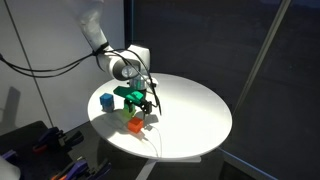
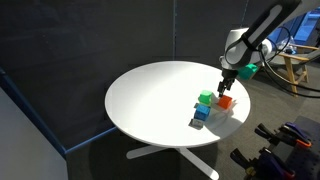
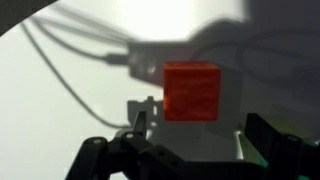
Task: Put the orange cube on the green cube
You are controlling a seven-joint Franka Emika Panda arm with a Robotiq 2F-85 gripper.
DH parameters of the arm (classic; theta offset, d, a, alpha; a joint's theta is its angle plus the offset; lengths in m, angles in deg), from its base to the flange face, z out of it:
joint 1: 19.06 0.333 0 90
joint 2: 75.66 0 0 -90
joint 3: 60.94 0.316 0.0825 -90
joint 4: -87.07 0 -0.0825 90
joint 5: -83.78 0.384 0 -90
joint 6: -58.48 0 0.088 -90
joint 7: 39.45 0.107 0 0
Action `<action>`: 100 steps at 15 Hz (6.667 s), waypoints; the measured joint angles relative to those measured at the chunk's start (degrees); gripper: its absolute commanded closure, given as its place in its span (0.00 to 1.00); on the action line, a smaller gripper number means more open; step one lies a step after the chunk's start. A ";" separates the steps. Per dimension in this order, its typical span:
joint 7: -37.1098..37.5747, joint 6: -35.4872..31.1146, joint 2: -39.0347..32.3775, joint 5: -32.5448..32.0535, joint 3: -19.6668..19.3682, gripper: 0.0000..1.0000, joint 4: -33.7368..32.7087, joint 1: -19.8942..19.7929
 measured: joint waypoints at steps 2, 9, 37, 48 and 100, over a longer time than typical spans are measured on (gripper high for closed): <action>0.14 0.00 -0.57 0.00 0.00 0.00 -0.01 -0.21; 2.34 -0.17 -1.99 0.01 0.00 0.00 -0.08 -0.42; 2.70 0.12 -4.48 0.00 -0.19 0.76 -1.75 -0.84; 2.70 9.09 3.88 -1.40 -0.43 0.77 -1.95 -0.73; -3.37 14.12 4.45 -5.80 6.09 0.77 -8.19 5.30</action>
